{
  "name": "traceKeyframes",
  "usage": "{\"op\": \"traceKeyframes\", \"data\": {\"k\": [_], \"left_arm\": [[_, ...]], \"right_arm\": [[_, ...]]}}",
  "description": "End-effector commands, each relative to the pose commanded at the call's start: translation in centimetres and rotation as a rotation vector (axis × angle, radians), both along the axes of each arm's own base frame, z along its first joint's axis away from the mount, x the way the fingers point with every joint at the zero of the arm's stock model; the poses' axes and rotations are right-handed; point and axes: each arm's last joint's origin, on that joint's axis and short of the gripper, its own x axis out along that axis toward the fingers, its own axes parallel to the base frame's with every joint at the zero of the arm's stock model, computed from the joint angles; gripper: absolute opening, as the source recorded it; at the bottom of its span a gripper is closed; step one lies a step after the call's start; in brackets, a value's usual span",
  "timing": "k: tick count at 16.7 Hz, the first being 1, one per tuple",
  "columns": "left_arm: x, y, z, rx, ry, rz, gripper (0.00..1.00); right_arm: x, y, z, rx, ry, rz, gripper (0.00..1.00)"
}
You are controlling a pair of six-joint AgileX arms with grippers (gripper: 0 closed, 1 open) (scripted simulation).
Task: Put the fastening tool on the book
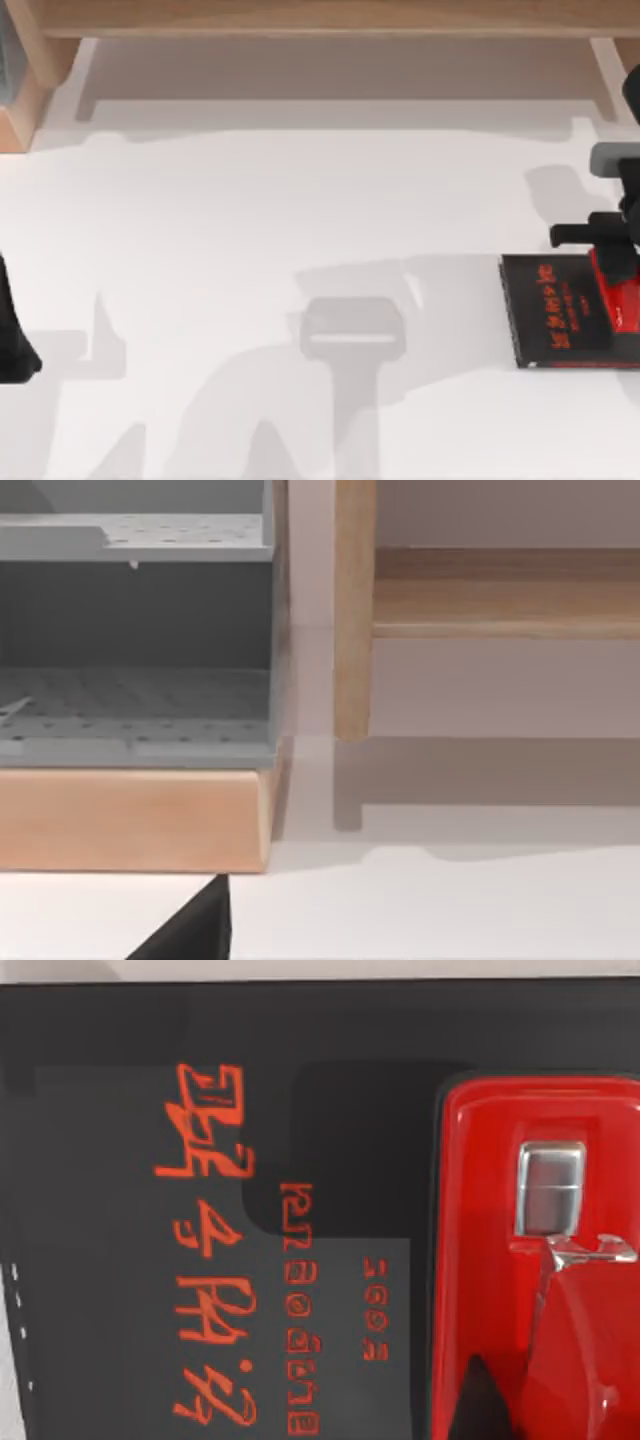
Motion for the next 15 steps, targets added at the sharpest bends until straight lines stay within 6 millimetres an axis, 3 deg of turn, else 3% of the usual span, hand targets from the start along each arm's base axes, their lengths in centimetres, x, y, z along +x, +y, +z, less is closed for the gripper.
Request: {"op": "traceKeyframes", "data": {"k": [13,15], "left_arm": [[0.0,0.0,0.0,0.0,0.0,0.0,1.0],[0.0,0.0,0.0,0.0,0.0,0.0,1.0]], "right_arm": [[0.0,0.0,0.0,0.0,0.0,0.0,0.98],[0.0,0.0,0.0,0.0,0.0,0.0,1.0]]}}
